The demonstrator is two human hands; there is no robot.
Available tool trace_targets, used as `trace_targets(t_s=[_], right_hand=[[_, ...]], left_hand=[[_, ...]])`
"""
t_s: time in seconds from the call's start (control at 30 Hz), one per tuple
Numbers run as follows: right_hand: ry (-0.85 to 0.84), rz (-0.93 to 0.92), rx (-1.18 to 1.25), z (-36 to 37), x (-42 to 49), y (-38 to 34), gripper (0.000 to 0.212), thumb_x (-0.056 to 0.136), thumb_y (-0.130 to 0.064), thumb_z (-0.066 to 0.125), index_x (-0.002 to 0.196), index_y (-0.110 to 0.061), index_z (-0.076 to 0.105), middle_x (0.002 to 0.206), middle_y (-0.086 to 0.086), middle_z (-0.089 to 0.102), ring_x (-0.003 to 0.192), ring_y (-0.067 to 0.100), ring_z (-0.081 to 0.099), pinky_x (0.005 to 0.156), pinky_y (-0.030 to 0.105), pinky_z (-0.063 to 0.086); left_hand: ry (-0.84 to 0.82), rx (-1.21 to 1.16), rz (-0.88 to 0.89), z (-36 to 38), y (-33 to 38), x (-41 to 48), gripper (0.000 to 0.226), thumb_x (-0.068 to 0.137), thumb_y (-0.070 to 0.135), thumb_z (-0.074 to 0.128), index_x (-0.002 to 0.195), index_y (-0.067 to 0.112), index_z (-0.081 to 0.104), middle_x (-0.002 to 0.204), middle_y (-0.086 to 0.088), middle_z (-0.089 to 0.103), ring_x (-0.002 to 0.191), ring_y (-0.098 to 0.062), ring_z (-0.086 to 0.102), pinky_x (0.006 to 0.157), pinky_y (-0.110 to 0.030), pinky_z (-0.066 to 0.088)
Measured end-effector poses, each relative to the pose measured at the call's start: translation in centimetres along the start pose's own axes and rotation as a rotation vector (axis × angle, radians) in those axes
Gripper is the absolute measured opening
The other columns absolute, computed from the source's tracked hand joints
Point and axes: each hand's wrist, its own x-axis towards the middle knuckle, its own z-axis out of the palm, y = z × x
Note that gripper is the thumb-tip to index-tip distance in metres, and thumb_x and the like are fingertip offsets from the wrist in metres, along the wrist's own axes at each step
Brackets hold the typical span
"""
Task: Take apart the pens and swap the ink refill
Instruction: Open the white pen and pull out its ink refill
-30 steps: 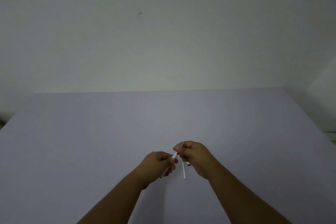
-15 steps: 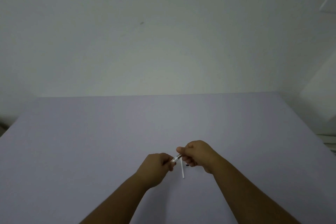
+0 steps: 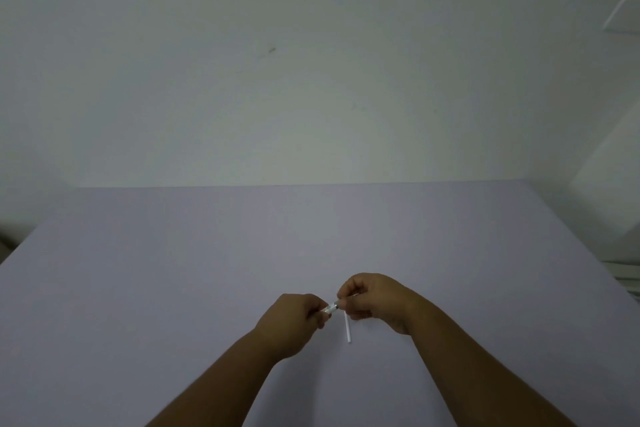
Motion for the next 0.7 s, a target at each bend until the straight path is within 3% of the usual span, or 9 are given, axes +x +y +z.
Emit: trace_targets(t_s=[0.07,0.1,0.17,0.23,0.37,0.47,0.5,0.63,0.7], right_hand=[[0.009,0.035,-0.003,0.05,0.03,-0.18,0.021,0.081,-0.032,0.070,0.077,-0.012,0.066,0.071,0.002,0.069,0.060,0.010,0.064,0.061,0.022,0.056],[0.030,0.030,-0.040,0.09,0.02,-0.21,0.019,0.082,-0.030,0.069,0.076,-0.012,0.066,0.070,0.002,0.069,0.057,0.009,0.063,0.058,0.021,0.055],[0.032,-0.012,-0.093,0.05,0.14,0.01,0.004,0.081,-0.015,0.068,0.077,-0.014,0.066,0.074,0.002,0.067,0.063,0.010,0.062,0.067,0.027,0.055],[0.013,-0.034,-0.097,0.04,0.03,0.04,0.011,0.076,-0.007,0.068,0.082,-0.017,0.067,0.080,0.001,0.067,0.072,0.014,0.062,0.077,0.034,0.053],[0.029,0.008,-0.076,0.18,-0.11,0.00,0.015,0.080,-0.029,0.071,0.078,-0.015,0.068,0.075,0.002,0.069,0.062,0.009,0.065,0.062,0.022,0.056],[0.036,-0.040,-0.132,0.27,-0.05,0.12,0.005,0.077,-0.014,0.069,0.078,-0.019,0.068,0.077,0.000,0.068,0.067,0.011,0.062,0.075,0.033,0.056],[0.029,-0.048,-0.135,0.27,-0.04,0.05,0.011,0.075,-0.011,0.070,0.081,-0.020,0.068,0.080,-0.002,0.068,0.072,0.013,0.063,0.079,0.037,0.056],[0.015,-0.013,-0.075,0.47,-0.32,-0.32,0.014,0.079,-0.029,0.071,0.080,-0.015,0.068,0.076,0.001,0.069,0.065,0.010,0.065,0.064,0.023,0.056],[0.039,-0.025,-0.110,0.51,-0.25,-0.21,0.007,0.080,-0.022,0.068,0.076,-0.017,0.067,0.075,0.003,0.068,0.064,0.011,0.063,0.067,0.027,0.054]], left_hand=[[-0.004,0.008,0.013,-0.08,0.00,-0.06,0.025,0.094,0.025,0.048,0.092,0.014,0.070,0.078,0.002,0.062,0.059,-0.008,0.047,0.055,-0.017,0.034],[-0.008,0.011,0.020,-0.09,0.02,-0.04,0.025,0.094,0.025,0.048,0.092,0.013,0.070,0.079,0.001,0.063,0.060,-0.008,0.048,0.055,-0.017,0.034],[-0.014,0.020,0.027,-0.06,0.14,-0.03,0.025,0.094,0.025,0.048,0.093,0.014,0.071,0.086,-0.003,0.069,0.065,-0.010,0.050,0.057,-0.017,0.035],[-0.011,0.019,0.027,-0.02,0.20,-0.11,0.025,0.095,0.025,0.048,0.094,0.014,0.071,0.086,-0.002,0.068,0.064,-0.008,0.050,0.056,-0.016,0.034],[-0.009,0.016,0.035,-0.07,0.14,-0.22,0.026,0.095,0.026,0.048,0.092,0.014,0.070,0.087,-0.005,0.070,0.069,-0.012,0.052,0.060,-0.019,0.037],[-0.010,0.016,0.034,-0.03,0.12,-0.31,0.026,0.095,0.026,0.048,0.093,0.013,0.070,0.084,-0.002,0.067,0.068,-0.012,0.052,0.061,-0.020,0.038],[-0.006,0.009,0.030,-0.04,0.13,-0.34,0.025,0.094,0.026,0.048,0.093,0.013,0.070,0.081,0.001,0.064,0.066,-0.012,0.051,0.060,-0.019,0.037],[0.002,-0.013,0.020,-0.19,0.09,-0.41,0.025,0.094,0.026,0.049,0.091,0.014,0.070,0.080,0.002,0.063,0.066,-0.013,0.051,0.060,-0.021,0.038],[-0.002,-0.013,0.020,-0.22,0.08,-0.47,0.025,0.094,0.026,0.049,0.090,0.014,0.070,0.080,0.002,0.063,0.066,-0.012,0.051,0.058,-0.020,0.036]])
